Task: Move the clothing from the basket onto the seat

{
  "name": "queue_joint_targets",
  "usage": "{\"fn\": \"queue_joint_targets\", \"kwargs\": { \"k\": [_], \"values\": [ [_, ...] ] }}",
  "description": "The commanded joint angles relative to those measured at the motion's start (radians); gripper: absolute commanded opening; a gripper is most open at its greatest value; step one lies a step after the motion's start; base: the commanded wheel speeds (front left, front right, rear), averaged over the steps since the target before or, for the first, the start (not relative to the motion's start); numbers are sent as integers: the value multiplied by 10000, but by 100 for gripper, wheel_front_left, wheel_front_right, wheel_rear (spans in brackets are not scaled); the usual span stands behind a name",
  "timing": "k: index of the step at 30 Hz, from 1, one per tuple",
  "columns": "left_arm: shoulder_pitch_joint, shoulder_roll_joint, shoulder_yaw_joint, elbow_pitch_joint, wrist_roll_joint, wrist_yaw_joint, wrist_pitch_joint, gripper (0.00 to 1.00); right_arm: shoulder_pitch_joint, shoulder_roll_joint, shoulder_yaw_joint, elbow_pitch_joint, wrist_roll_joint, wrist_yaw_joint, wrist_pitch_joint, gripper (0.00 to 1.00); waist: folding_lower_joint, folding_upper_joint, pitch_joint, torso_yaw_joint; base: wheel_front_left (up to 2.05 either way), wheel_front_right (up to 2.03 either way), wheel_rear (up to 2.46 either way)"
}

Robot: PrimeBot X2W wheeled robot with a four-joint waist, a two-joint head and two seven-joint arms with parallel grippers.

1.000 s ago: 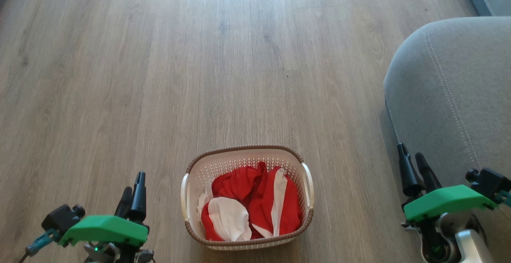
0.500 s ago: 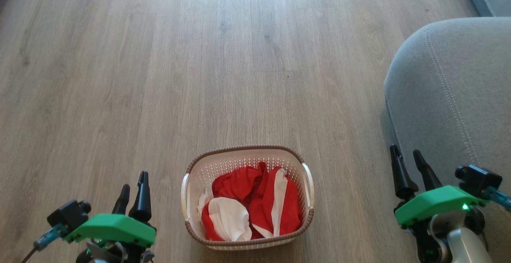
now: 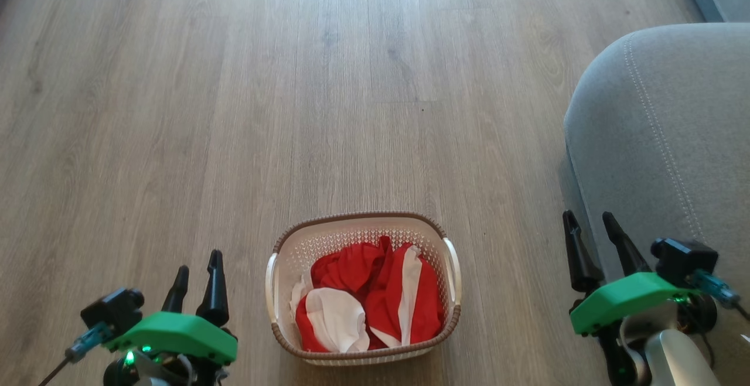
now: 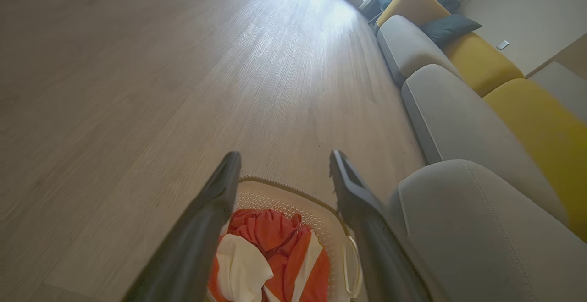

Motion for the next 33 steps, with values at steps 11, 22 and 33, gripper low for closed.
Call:
{"fn": "queue_joint_targets", "kwargs": {
  "k": [11, 22, 33],
  "values": [
    [-472, 119, 61, -405, 1448, 219, -453, 100, -579, -161, 183, -242, -1537, -1, -472, 100, 0, 0, 26, 0, 0, 0, 0],
    [-539, 130, 94, -397, 2591, 346, -774, 100, -639, -39, 53, -65, -2446, -2, -796, 100, 0, 0, 79, -25, 0, 0, 0],
    [-610, 140, 100, -235, 3273, 408, -1096, 100, -728, -10, 123, 47, -3706, -2, -1121, 100, 0, 0, 137, -80, 0, 0, 0]
  ]
}}
